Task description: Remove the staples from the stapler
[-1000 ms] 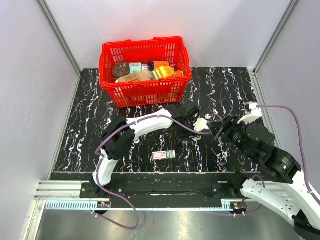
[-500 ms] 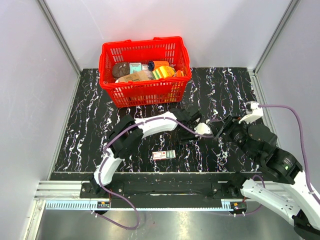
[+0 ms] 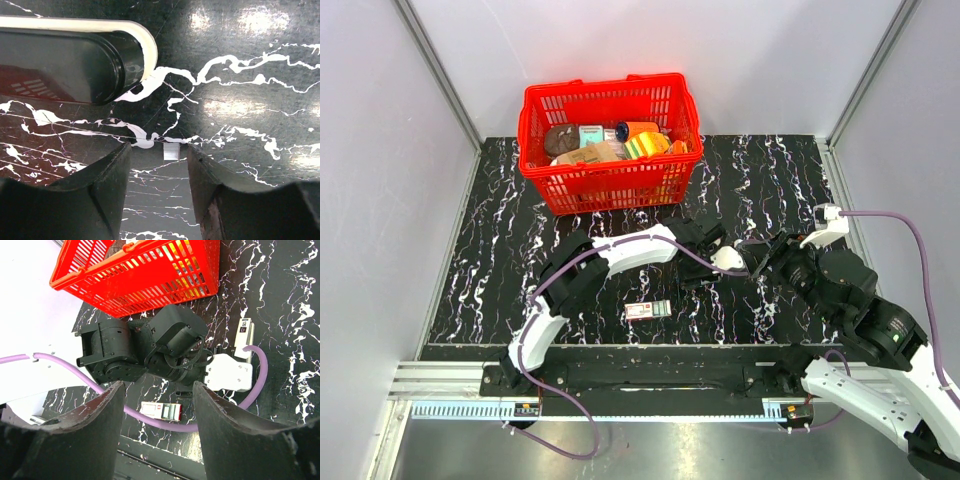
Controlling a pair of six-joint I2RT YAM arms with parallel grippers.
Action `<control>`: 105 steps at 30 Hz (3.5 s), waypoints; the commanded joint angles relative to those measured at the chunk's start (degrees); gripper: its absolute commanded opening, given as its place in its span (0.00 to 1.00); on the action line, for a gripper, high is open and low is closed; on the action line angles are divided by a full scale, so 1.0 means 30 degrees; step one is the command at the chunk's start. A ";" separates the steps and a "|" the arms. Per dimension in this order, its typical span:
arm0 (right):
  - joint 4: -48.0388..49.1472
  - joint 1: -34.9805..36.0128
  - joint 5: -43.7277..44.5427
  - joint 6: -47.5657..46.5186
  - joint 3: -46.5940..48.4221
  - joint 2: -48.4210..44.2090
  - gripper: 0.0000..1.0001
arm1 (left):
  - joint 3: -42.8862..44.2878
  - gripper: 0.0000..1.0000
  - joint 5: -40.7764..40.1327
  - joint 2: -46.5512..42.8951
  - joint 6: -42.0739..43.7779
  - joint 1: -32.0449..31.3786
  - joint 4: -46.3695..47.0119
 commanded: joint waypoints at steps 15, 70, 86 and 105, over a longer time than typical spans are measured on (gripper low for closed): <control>0.0159 -0.0108 0.0127 -0.0069 0.0745 0.0237 0.62 | -0.0626 0.37 -0.0569 -0.0337 -0.0231 -0.0162 0.0963; 0.9234 -0.0108 -0.5788 0.0690 0.1918 0.5127 0.68 | -0.9970 0.07 1.7538 -1.1233 -3.9164 1.1674 3.2104; 1.5158 -0.0079 -0.7636 0.2451 0.1242 0.8878 0.65 | -1.1349 0.10 1.6715 -1.3815 -3.8376 1.1469 3.0671; 1.6566 -0.0254 -0.8456 0.2948 0.1565 1.0227 0.51 | -1.1321 0.10 1.6628 -1.3639 -3.7907 1.1469 2.9997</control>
